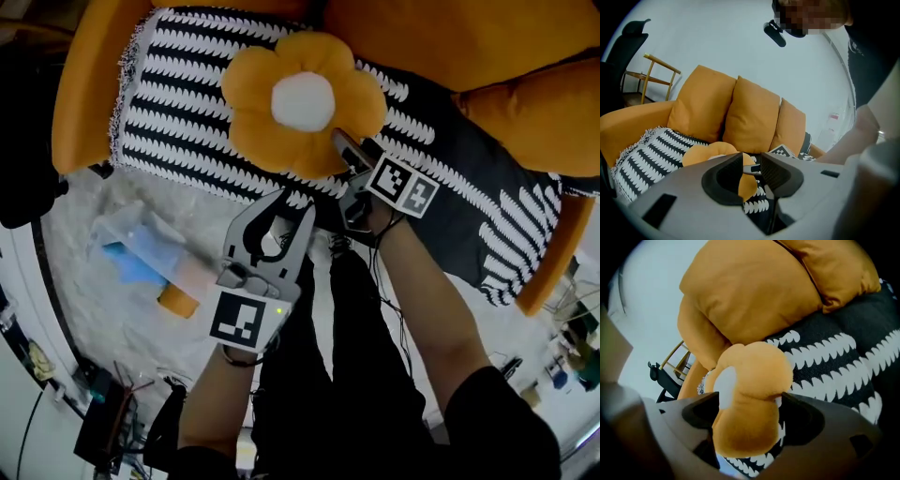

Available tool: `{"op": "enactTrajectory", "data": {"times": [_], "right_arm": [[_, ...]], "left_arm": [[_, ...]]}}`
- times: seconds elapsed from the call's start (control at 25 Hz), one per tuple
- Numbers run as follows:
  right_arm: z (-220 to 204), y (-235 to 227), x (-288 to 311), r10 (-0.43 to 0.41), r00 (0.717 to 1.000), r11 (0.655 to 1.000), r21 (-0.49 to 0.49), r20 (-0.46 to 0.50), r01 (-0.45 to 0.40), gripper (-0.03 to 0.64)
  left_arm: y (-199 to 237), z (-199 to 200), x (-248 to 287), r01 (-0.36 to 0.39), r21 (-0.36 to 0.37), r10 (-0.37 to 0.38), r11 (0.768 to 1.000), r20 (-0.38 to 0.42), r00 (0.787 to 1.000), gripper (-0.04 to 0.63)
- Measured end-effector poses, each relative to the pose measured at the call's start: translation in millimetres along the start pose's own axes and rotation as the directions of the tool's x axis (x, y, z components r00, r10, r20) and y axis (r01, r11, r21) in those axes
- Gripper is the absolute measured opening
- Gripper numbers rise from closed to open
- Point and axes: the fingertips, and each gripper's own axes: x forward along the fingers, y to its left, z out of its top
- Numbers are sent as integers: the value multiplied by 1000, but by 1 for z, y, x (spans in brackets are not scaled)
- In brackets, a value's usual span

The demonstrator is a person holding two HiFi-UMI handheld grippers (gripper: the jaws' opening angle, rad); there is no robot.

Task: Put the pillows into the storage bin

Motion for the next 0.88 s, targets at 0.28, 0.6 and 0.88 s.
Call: {"op": "enactTrajectory", "data": {"times": [0.28, 0.6, 0.88], "right_arm": [[-17, -9, 29, -91, 991, 994, -73, -93, 85, 264], [6, 18, 0, -55, 997, 979, -201, -51, 44, 172], [51, 99, -52, 36, 999, 832, -555, 23, -18, 121]], "left_arm": [[23, -15, 6, -11, -43, 10, 999, -24, 1000, 101], [10, 5, -4, -16, -32, 16, 999, 1, 1000, 101], [-7, 44, -29, -37, -23, 39, 999, 72, 997, 101]]}}
